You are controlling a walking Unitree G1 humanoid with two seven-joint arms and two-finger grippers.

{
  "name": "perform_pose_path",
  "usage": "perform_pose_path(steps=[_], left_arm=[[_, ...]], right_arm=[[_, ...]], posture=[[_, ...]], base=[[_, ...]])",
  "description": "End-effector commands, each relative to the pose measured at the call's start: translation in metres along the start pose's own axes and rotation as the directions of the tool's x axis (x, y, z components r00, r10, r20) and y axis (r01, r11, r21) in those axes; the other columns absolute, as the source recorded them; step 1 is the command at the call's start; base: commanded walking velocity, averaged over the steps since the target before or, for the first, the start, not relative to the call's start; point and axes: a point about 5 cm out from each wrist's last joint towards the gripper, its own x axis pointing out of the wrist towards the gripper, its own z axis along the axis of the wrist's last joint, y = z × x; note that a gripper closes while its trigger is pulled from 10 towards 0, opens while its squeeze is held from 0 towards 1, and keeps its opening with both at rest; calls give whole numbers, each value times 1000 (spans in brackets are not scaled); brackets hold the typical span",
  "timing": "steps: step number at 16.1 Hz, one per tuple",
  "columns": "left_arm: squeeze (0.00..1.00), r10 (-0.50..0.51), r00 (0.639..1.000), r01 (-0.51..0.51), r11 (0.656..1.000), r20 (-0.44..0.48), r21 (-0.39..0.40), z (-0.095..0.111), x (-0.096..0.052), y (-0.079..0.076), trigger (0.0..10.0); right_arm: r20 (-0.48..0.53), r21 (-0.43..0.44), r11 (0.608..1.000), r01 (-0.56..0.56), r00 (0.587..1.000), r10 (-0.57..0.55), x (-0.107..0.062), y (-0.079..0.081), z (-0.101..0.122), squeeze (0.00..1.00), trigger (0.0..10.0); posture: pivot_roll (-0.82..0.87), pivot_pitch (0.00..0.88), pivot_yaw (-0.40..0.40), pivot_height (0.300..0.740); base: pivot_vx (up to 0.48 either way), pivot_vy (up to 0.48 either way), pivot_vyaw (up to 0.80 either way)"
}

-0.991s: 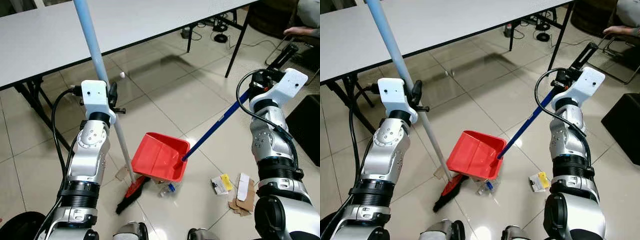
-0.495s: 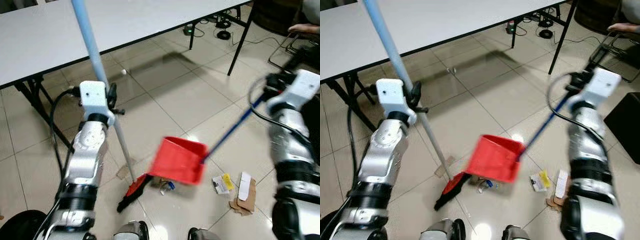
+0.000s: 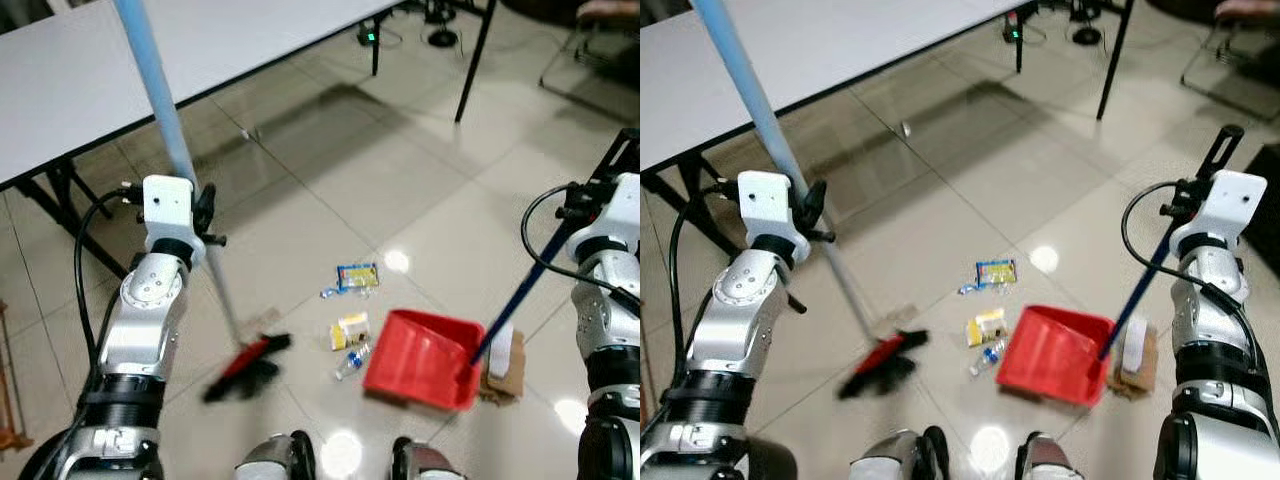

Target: Sweep floor

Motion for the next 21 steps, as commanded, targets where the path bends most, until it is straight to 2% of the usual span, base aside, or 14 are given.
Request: perform_pose_path(steps=[1, 5, 8, 9, 12, 15, 16, 17, 19, 21], left_arm=[[0, 15, 1000, -15, 999, 6, 42, 5, 2, 9, 10000], [0, 19, 999, -20, 999, 37, 37, 12, 13, 5, 10000], [0, 71, 995, -76, 995, 75, 70, 24, 18, 26, 10000], [0, 76, 993, -82, 994, 91, 69, 29, 19, 27, 10000], [0, 110, 970, -134, 986, 217, 100, 67, 23, 40, 10000], [0, 208, 928, -238, 969, 308, 64, 91, 25, 54, 10000], [0, 225, 921, -254, 966, 319, 54, 93, 25, 55, 10000], [0, 263, 909, -285, 958, 324, 20, 92, 28, 54, 10000], [0, 273, 911, -288, 958, 308, 3, 80, 31, 42, 10000], [0, 231, 933, -245, 969, 276, 15, 64, 33, 18, 10000]], right_arm=[[48, -18, 1000, -21, 999, 22, 2, 2, 8, 0, 10000], [77, -102, 991, -92, 992, 100, 5, 11, 17, 0, 10000], [90, -161, 982, -99, 989, 114, 9, 4, 24, 0, 10000], [92, -166, 981, -101, 989, 118, 9, 4, 25, 0, 10000], [122, -202, 971, -129, 980, 156, 9, 3, 29, 0, 10000], [128, -203, 968, -149, 976, 177, 6, 6, 24, 0, 10000], [129, -202, 968, -147, 976, 175, 5, 7, 23, 0, 10000], [135, -205, 967, -151, 974, 181, 4, 9, 20, 0, 10000], [152, -216, 960, -178, 965, 214, -1, 16, 16, 0, 10000], [157, -224, 957, -186, 962, 224, -4, 21, 12, 0, 10000]], posture=[[-31, 216, 153, 740], [-50, 224, 129, 740], [-41, 243, 130, 740], [-41, 247, 131, 740], [-26, 273, 132, 740], [-20, 293, 138, 740], [-17, 297, 138, 740], [-9, 306, 140, 740], [-7, 328, 149, 740], [-7, 352, 160, 740]], base=[[0, 0, 0], [0, 0, 0], [0, 0, 0], [0, 0, 0], [0, 0, 0], [0, 0, 0], [0, 0, 0], [0, 0, 0], [0, 0, 0], [0, 0, 0]])
